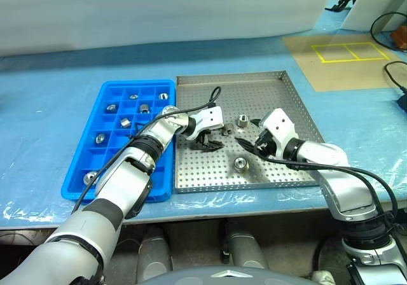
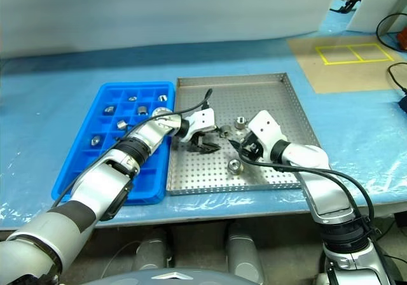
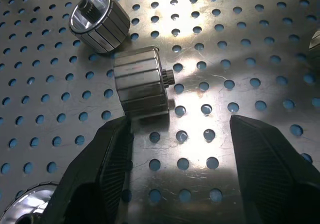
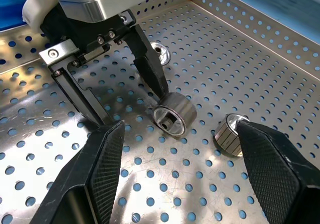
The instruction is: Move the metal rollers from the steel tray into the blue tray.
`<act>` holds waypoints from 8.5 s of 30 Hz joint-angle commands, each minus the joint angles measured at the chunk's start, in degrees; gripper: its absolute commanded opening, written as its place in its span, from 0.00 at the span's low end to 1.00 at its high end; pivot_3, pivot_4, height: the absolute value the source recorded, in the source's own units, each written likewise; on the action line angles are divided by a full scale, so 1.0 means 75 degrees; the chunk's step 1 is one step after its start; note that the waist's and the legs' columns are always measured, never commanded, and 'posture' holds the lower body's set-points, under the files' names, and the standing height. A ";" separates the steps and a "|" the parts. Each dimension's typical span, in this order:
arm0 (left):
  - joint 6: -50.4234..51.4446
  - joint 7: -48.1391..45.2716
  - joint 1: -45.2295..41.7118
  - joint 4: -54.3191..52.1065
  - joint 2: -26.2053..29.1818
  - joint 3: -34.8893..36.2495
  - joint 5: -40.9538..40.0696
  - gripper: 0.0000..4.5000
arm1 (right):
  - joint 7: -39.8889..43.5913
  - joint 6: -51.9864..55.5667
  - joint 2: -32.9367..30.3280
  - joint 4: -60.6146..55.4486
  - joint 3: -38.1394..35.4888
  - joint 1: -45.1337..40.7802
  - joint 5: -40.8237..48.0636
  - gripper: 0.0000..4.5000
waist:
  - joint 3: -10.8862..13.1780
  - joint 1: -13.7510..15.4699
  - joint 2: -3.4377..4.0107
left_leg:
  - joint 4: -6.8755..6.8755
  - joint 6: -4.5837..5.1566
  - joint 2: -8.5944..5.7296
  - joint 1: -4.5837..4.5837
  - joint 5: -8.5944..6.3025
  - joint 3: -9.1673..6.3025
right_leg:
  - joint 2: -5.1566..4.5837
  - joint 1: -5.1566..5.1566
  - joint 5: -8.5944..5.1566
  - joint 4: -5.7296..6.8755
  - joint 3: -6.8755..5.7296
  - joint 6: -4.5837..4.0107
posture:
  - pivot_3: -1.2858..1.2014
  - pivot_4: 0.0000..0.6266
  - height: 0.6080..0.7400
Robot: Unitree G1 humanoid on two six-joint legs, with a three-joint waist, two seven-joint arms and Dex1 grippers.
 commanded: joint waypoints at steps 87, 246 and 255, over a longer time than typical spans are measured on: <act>0.0582 -0.0910 0.0927 -0.1030 -0.1305 0.0177 -0.0527 0.17 | -0.0487 0.0608 -0.0891 -0.1313 -0.0918 0.1136 0.0281 0.82 | -0.0004 -0.0443 0.0007 | -0.0001 0.0107 -0.0008 -0.0017 -0.0072 0.0091 | -0.0023 0.0019 0.0006 -0.0131 0.0037 0.0044 | 0.29 0.24 1.00; 0.4687 0.0289 0.4806 -0.8672 0.5080 0.4137 -0.4337 0.60 | 0.2784 -0.3676 0.3169 0.6831 0.0929 -0.5074 -0.0228 0.36 | 0.0009 0.0427 0.0008 | -0.0022 -0.0020 0.0053 -0.0012 0.0005 0.0069 | -0.0007 -0.0072 -0.0025 0.0073 -0.0031 -0.0028 | 0.52 0.24 1.00; 0.5099 0.0691 0.5907 -0.9598 0.5459 0.5024 -0.4594 0.60 | 0.3002 -0.3772 0.3898 0.7250 0.1712 -0.5104 -0.0575 0.36 | 0.0010 0.0668 0.0002 | -0.0046 -0.0029 0.0080 -0.0011 0.0007 0.0067 | 0.0010 -0.0064 -0.0038 0.0053 -0.0052 -0.0046 | 0.58 0.24 1.00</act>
